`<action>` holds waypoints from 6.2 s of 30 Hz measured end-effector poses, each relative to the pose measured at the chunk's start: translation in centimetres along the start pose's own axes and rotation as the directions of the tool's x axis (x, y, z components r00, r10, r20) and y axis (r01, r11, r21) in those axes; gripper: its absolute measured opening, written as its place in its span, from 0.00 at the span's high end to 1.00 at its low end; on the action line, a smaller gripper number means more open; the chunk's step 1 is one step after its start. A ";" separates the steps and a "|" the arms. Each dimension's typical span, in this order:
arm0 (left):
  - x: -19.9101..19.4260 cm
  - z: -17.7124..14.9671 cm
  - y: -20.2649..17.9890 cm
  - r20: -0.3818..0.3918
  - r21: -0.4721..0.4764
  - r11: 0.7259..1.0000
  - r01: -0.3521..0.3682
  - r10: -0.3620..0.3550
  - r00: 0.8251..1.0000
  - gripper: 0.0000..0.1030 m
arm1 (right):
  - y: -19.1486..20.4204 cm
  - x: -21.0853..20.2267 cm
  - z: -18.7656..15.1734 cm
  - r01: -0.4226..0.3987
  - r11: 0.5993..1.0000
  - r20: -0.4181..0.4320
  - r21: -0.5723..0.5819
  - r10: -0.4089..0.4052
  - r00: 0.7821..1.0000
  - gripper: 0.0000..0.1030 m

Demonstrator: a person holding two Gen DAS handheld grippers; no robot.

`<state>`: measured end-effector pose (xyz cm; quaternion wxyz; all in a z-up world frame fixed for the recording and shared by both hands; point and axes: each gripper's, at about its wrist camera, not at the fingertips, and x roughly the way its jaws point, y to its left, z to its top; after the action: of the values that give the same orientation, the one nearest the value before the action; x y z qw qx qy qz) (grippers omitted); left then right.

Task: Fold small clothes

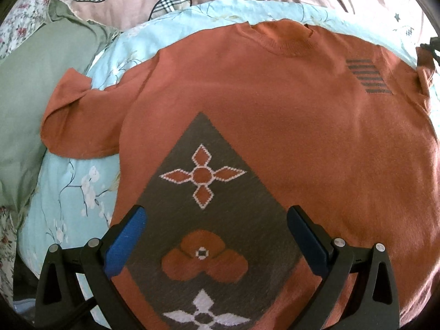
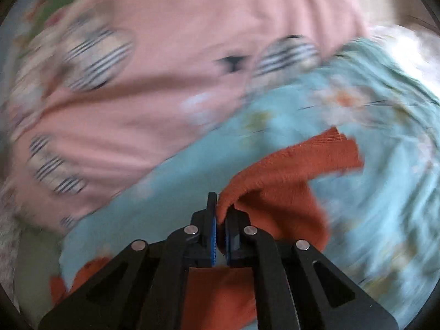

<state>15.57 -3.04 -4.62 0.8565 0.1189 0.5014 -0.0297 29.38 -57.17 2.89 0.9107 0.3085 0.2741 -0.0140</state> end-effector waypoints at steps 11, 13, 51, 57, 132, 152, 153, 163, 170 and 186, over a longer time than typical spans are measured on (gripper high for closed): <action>-1.7 -2.0 4.0 0.044 -0.105 0.991 0.081 -0.077 0.996 0.01 | 22.3 2.2 -17.2 -0.461 0.841 -0.349 -0.282 0.358 0.866 0.95; -2.0 -2.4 5.2 0.055 -0.131 0.987 0.094 -0.087 0.995 0.01 | 25.5 3.4 -21.1 -0.520 0.800 -0.445 -0.299 0.365 0.818 0.95; 5.5 11.2 1.8 0.113 -0.145 0.913 0.382 -0.368 0.923 0.11 | 13.8 2.7 -25.1 -0.206 0.950 -0.384 -0.233 0.105 0.917 0.57; 7.7 12.2 -0.2 0.057 -0.141 0.945 0.295 -0.289 0.956 0.16 | 13.8 1.8 -24.6 -0.214 0.951 -0.369 -0.224 0.120 0.921 0.57; -2.7 11.3 16.6 0.482 -0.134 0.833 0.537 -0.419 0.770 1.00 | 18.7 -4.2 -31.2 -0.274 0.940 -0.377 -0.203 0.183 0.908 0.45; 3.3 5.6 -3.6 0.217 0.031 0.835 0.550 -0.543 0.811 0.45 | 17.0 -1.9 -28.0 -0.273 0.962 -0.322 -0.033 0.248 0.914 0.45; 2.5 4.8 -2.9 0.235 0.039 0.847 0.530 -0.523 0.819 0.45 | 17.1 -1.2 -28.2 -0.280 0.960 -0.333 -0.014 0.260 0.907 0.45; 0.6 -0.3 8.0 0.314 -0.108 0.955 0.275 -0.230 0.921 0.45 | 19.0 4.5 -29.2 -0.327 0.933 -0.407 0.151 0.360 0.840 0.51; 3.3 -1.9 11.3 0.263 -0.188 0.950 0.248 -0.194 0.945 0.45 | 18.4 7.3 -29.6 -0.284 0.914 -0.387 0.290 0.383 0.839 0.61; 6.6 2.2 10.6 0.213 -0.218 0.968 0.128 -0.080 0.974 0.45 | 13.4 -2.7 -20.7 -0.286 0.950 -0.054 0.123 0.294 0.954 0.95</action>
<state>22.52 7.13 -7.44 0.9083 -0.0113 0.4172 -0.0285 19.55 -34.90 -1.99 0.8734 0.3971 0.2570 0.1155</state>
